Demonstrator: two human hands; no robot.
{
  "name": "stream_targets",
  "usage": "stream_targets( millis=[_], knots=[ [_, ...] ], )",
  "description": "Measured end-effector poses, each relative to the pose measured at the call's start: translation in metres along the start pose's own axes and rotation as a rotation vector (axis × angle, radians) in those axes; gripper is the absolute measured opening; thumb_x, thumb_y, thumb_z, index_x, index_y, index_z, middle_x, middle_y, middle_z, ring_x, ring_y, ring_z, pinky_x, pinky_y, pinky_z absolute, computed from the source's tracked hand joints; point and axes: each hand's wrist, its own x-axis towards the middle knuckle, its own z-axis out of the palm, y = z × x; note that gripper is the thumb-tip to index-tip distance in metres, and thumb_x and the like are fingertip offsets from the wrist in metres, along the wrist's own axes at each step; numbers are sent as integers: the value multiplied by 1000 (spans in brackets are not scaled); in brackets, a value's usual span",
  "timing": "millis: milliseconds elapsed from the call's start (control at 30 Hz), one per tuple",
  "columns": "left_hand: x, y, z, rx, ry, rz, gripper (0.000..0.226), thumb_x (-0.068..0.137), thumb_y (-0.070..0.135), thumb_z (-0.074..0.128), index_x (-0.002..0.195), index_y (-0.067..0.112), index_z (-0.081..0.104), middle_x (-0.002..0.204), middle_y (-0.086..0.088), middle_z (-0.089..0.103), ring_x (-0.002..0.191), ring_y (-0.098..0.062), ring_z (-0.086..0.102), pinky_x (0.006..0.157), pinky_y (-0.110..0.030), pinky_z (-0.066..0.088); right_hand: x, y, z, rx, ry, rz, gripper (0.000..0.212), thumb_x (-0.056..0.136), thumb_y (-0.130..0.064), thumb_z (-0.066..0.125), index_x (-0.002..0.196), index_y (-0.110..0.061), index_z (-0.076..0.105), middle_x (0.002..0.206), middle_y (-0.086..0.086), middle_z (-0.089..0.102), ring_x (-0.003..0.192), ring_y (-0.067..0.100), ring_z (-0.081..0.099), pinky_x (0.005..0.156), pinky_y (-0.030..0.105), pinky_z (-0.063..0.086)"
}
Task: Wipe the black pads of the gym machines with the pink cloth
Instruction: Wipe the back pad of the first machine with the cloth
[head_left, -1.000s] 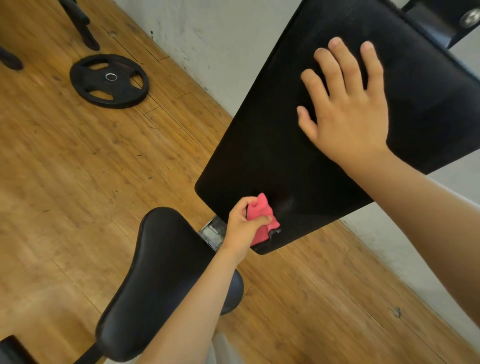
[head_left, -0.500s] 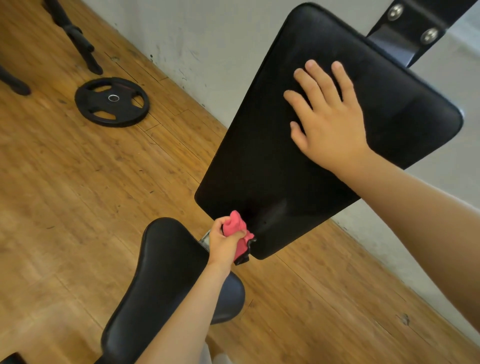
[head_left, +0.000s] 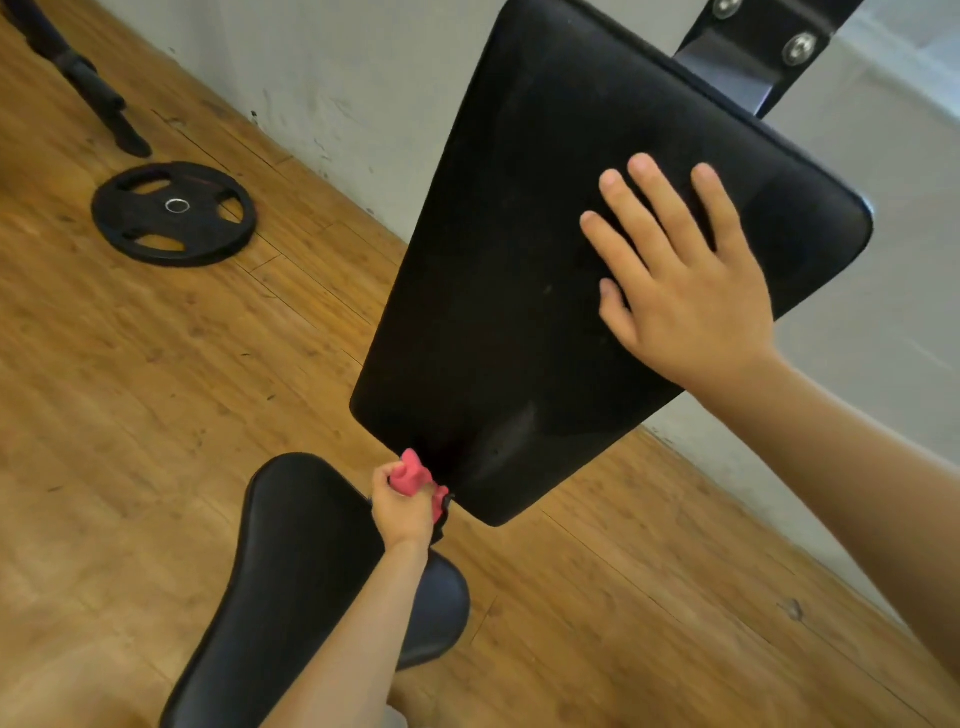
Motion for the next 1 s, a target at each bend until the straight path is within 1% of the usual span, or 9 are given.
stream_targets(
  millis=[67, 200, 367, 600, 667, 767, 833, 900, 1000],
  knots=[
    [-2, 0, 9, 33, -21, -14, 24, 86, -9, 57, 102, 8, 51, 92, -4, 56, 76, -14, 59, 52, -14, 48, -1, 1, 1, -23, 15, -1, 49, 101, -28, 35, 145, -9, 37, 154, 16, 31, 144, 32, 25, 116, 51, 17],
    [-4, -1, 22, 5, -27, -61, 23, 85, -9, 55, 95, 11, 52, 93, -3, 55, 92, -25, 57, 68, -25, 47, 1, -2, 3, -37, 45, 1, 48, 100, -28, 35, 144, -9, 40, 153, 15, 34, 143, 32, 28, 116, 50, 18],
    [-21, 12, 34, -9, -122, -3, 30, 84, -5, 60, 87, 25, 53, 102, -14, 61, 88, -32, 66, 78, -42, 57, 1, -1, 3, -60, 58, 11, 48, 99, -28, 36, 143, -9, 42, 152, 14, 36, 142, 32, 30, 115, 50, 16],
    [-68, 57, 64, -60, -201, 144, 26, 86, -7, 61, 101, 14, 54, 85, 1, 60, 58, -1, 66, 52, -13, 50, 2, -2, 1, -62, 18, 21, 49, 99, -28, 34, 145, -11, 38, 154, 13, 32, 144, 31, 27, 116, 50, 16],
    [-79, 71, 71, -21, -244, 193, 27, 85, -2, 64, 100, 19, 55, 98, 4, 58, 71, 0, 65, 54, -14, 49, 2, -2, 1, -60, 11, 21, 49, 99, -28, 34, 145, -11, 37, 154, 13, 31, 144, 31, 26, 116, 50, 15],
    [-84, 78, 69, 60, -294, 259, 32, 83, 4, 68, 94, 31, 55, 118, 7, 53, 104, -9, 55, 73, -20, 50, 3, -2, 0, -69, 1, 17, 49, 99, -29, 34, 145, -11, 37, 155, 13, 31, 144, 31, 25, 116, 49, 15],
    [-80, 75, 59, 94, -312, 243, 34, 82, 2, 68, 93, 32, 56, 116, 9, 54, 106, -10, 55, 83, -30, 53, 2, -2, -1, -70, -8, 20, 50, 99, -29, 33, 145, -11, 36, 155, 13, 30, 145, 31, 24, 117, 49, 12],
    [-71, 64, 45, 58, -267, 173, 31, 83, -1, 67, 96, 25, 58, 106, 8, 57, 89, -8, 62, 76, -29, 56, 2, -2, -1, -69, -14, 19, 50, 99, -29, 33, 146, -11, 35, 155, 14, 29, 145, 31, 23, 117, 49, 10],
    [-50, 40, 22, 0, -116, 63, 21, 87, -2, 62, 103, 10, 57, 96, -4, 61, 73, -13, 65, 53, -14, 51, 2, -2, 0, -76, -9, 19, 50, 100, -30, 33, 146, -11, 36, 155, 13, 30, 145, 31, 24, 116, 49, 11]
  ],
)
